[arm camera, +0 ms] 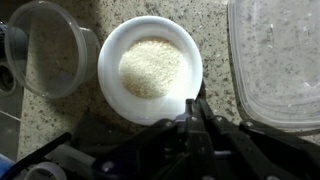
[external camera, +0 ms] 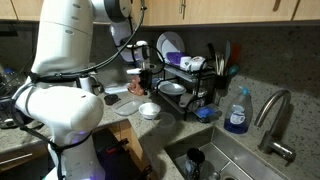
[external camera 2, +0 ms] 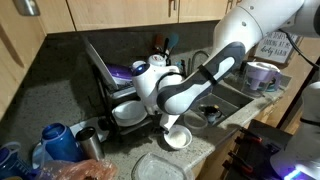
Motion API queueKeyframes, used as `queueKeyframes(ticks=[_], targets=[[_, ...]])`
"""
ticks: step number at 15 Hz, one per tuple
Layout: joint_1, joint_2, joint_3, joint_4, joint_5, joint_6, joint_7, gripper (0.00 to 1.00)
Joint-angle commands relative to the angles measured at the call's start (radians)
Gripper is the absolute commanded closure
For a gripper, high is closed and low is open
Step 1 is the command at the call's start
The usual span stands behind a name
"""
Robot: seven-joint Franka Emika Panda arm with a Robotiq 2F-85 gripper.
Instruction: Pour the contents of the white bowl into the clear bowl
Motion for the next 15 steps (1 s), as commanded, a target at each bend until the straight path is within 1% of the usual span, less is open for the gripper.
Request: queueKeyframes(ticks=[1, 2, 3, 4, 5, 6, 8, 9, 11, 15], targets=[[-0.002, 0.015, 0.022, 0.008, -0.009, -0.02, -0.013, 0.74], [-0.003, 0.027, 0.025, 0.011, -0.005, -0.021, -0.018, 0.76], [0.0, 0.041, 0.023, 0.016, -0.009, -0.026, -0.016, 0.7], [0.001, 0.055, 0.024, 0.021, -0.004, -0.028, -0.018, 0.6], [0.004, 0.069, 0.023, 0.024, -0.004, -0.03, -0.015, 0.54], [0.005, 0.082, 0.022, 0.027, -0.004, -0.031, -0.014, 0.46], [0.007, 0.109, 0.018, 0.035, -0.001, -0.034, -0.013, 0.39], [0.009, 0.123, 0.016, 0.04, 0.0, -0.036, -0.012, 0.37], [0.015, 0.146, 0.01, 0.049, -0.005, -0.039, -0.006, 0.42], [0.029, 0.181, -0.006, 0.076, -0.021, -0.053, 0.013, 0.46]])
